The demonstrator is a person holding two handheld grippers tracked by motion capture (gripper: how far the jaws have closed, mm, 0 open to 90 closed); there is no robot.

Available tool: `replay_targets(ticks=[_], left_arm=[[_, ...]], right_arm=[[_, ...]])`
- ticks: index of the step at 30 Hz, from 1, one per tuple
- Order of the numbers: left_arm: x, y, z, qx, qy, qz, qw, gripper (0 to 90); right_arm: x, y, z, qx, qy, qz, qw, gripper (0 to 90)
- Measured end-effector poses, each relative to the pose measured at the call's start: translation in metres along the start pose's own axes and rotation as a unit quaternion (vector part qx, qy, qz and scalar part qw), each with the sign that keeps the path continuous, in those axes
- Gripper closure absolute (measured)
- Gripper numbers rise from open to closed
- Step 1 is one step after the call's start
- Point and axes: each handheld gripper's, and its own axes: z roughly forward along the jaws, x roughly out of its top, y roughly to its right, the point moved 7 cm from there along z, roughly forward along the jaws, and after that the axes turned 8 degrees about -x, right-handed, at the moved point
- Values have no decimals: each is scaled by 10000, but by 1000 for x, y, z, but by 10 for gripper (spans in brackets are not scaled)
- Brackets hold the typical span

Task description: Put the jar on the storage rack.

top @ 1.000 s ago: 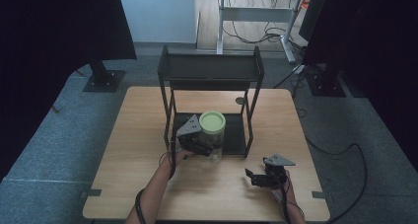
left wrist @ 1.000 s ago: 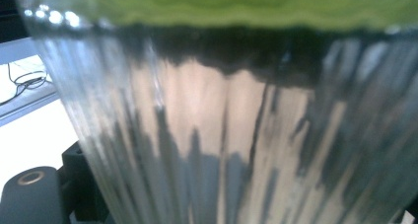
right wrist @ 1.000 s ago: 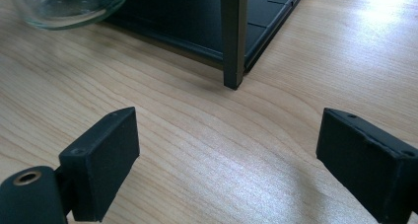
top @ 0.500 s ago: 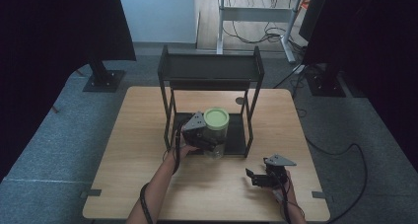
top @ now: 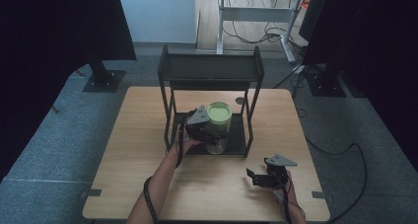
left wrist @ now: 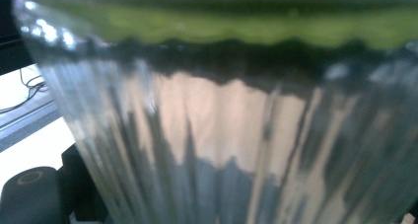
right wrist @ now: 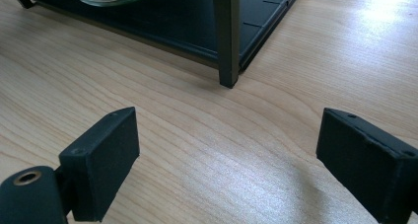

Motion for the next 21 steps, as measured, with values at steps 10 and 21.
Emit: replay_targets(ticks=[10, 21], left_arm=[[-12, -18, 17, 198, -152, -133, 9996, 105], [-18, -18, 20, 374, -161, -116, 9991, 104]], right_arm=[[0, 0, 0, -14, -9, -18, 10000, 92], [-1, 1, -1, -18, -12, -17, 10000, 93]])
